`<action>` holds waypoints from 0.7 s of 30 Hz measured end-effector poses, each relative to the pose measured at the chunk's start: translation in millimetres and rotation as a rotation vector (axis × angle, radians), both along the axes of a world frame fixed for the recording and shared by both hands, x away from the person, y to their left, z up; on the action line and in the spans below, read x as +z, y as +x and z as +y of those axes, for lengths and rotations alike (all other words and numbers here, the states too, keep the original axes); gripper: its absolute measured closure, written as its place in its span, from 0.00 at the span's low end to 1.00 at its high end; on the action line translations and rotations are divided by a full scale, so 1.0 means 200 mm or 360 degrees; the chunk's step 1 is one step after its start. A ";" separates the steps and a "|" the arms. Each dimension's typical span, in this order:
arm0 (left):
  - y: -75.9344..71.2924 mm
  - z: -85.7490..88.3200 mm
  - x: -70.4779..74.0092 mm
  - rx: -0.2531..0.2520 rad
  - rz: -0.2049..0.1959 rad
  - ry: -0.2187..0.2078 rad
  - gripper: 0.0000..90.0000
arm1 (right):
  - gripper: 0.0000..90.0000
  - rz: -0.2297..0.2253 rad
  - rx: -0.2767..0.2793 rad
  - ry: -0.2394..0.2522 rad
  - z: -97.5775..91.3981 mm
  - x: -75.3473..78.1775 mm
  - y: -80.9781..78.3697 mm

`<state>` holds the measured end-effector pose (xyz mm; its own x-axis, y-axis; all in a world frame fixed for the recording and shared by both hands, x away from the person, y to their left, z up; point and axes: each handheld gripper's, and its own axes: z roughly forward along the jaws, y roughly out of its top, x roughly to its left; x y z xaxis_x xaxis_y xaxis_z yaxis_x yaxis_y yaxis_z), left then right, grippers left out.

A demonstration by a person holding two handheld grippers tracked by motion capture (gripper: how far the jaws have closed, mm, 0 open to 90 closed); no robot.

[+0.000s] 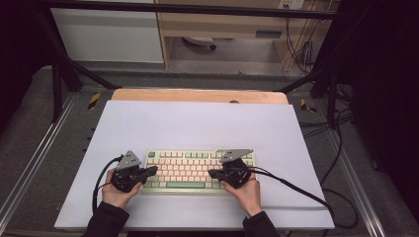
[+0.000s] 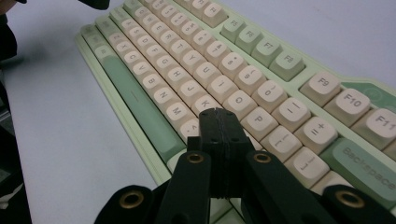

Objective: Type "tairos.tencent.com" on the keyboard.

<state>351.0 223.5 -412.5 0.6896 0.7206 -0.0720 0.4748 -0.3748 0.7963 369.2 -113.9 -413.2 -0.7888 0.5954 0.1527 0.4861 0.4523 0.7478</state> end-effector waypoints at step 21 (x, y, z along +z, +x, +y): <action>0.08 -0.16 0.08 -0.0056 -0.0015 0.0033 1.00 | 1.00 -0.0004 -0.0036 0.0029 -0.10 0.00 -0.03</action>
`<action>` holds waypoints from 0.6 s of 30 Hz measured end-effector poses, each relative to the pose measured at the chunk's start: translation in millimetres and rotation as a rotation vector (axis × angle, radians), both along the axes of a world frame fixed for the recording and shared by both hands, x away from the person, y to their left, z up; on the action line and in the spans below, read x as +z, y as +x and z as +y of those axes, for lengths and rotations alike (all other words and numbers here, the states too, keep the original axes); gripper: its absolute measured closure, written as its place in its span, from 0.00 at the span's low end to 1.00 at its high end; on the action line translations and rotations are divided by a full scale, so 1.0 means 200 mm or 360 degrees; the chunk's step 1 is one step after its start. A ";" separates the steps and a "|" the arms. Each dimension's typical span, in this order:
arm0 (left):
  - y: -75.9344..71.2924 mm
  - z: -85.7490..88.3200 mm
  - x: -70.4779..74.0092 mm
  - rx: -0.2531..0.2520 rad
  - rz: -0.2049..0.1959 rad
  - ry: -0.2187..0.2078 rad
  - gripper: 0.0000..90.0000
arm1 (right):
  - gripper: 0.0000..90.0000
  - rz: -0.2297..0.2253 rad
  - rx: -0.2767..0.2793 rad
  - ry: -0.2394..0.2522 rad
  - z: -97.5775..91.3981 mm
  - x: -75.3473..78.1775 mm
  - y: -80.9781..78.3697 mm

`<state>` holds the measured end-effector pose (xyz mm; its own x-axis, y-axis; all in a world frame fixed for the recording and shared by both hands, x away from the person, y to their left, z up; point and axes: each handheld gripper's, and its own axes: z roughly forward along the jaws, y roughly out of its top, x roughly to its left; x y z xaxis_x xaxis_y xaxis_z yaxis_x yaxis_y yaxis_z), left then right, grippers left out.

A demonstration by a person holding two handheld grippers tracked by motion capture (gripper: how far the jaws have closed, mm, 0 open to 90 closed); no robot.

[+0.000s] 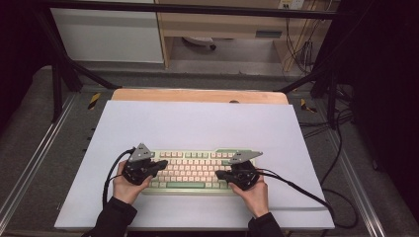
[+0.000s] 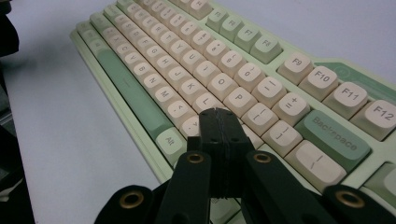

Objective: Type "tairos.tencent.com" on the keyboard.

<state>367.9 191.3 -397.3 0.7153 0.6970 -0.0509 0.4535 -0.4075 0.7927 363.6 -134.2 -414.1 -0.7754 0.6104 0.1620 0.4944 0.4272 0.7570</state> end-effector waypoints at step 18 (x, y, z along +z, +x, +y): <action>0.09 -0.18 -0.07 -0.0028 0.0037 0.0058 1.00 | 1.00 -0.0004 -0.0007 0.0003 -0.02 0.00 0.00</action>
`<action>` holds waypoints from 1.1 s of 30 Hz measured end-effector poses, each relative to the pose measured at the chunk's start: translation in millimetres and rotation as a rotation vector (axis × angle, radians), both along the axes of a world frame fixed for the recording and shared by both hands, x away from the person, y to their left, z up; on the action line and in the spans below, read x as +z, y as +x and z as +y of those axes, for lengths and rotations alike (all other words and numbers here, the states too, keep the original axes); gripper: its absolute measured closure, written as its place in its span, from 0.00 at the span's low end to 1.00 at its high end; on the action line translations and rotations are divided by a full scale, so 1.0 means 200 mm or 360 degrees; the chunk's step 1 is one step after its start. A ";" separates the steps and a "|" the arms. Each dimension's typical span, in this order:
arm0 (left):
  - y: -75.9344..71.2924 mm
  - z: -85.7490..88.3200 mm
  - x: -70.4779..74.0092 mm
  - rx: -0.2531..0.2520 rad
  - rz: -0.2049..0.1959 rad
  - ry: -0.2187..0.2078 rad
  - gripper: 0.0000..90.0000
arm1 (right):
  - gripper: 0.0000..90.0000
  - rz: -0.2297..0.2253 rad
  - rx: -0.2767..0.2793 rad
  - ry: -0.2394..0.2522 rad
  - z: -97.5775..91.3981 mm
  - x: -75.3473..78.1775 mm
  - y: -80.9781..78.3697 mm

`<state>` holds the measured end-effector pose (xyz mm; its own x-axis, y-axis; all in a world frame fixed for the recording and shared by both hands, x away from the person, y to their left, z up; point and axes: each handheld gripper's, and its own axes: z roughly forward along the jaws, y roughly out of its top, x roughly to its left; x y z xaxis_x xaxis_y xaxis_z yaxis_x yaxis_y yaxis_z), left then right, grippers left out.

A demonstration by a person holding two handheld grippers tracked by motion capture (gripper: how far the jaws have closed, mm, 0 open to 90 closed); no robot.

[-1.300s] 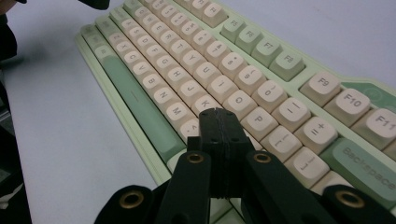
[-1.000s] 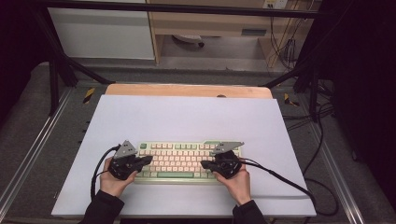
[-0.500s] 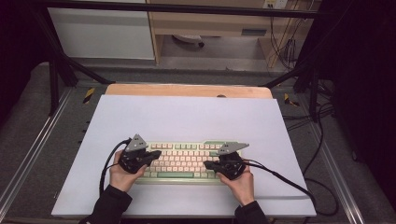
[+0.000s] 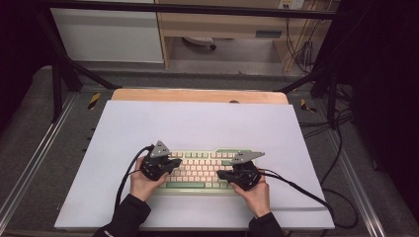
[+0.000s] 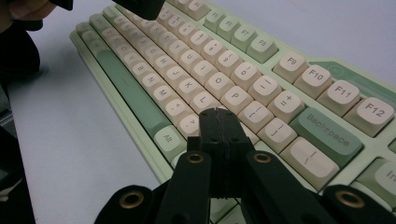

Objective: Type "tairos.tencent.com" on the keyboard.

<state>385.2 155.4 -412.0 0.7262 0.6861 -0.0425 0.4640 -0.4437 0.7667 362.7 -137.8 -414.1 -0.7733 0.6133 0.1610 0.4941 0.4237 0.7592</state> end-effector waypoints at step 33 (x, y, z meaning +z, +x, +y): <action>-0.01 -0.04 -0.08 -0.0032 0.0012 0.0018 1.00 | 1.00 0.0003 -0.0009 -0.0007 -0.01 -0.01 0.00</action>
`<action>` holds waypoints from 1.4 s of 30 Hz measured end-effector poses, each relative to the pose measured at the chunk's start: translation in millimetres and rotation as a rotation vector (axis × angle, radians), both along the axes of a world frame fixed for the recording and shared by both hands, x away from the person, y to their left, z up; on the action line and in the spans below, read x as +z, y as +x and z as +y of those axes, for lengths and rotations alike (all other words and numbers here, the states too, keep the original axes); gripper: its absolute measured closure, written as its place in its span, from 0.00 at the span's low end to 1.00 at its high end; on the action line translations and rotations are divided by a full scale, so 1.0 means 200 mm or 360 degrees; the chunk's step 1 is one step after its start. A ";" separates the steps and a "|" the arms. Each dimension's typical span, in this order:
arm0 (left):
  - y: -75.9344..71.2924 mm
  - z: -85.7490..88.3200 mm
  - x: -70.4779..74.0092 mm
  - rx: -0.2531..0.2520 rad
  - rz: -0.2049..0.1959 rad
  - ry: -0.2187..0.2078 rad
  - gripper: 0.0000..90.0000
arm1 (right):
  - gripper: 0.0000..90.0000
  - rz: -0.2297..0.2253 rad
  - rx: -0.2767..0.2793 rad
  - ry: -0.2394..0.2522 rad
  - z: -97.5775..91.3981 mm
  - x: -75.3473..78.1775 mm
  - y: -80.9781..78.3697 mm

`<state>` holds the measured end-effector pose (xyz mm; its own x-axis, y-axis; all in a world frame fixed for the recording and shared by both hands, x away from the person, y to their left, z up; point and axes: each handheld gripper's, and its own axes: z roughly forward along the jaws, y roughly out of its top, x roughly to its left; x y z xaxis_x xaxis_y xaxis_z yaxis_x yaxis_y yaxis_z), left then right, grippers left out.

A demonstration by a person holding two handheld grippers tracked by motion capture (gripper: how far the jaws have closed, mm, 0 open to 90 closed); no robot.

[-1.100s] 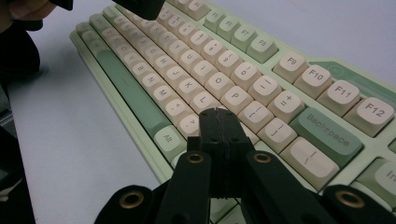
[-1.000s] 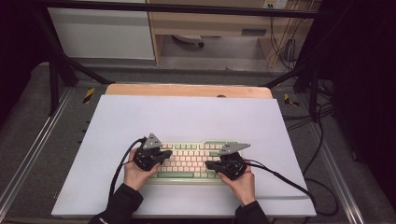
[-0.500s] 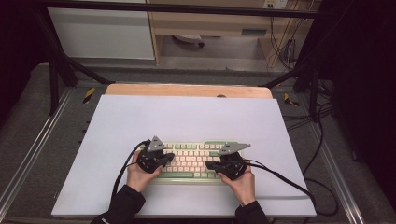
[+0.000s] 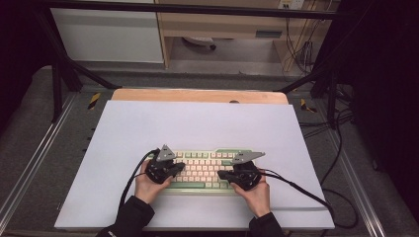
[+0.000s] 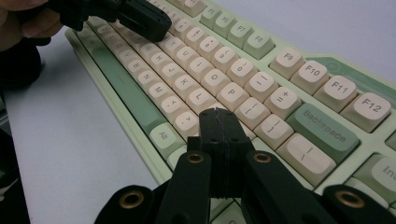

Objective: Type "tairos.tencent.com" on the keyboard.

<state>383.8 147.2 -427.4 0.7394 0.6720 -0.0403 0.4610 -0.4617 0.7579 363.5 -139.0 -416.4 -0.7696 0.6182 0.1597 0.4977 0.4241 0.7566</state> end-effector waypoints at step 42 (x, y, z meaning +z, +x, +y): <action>-0.16 0.36 0.01 0.0095 0.0023 -0.0063 1.00 | 1.00 -0.0003 0.0001 0.0005 0.03 0.02 0.01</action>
<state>351.2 218.9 -424.7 0.6970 0.7127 -0.0783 0.4979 -0.4025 0.7682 365.6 -133.0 -411.5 -0.7703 0.6172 0.1601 0.4959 0.4221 0.7589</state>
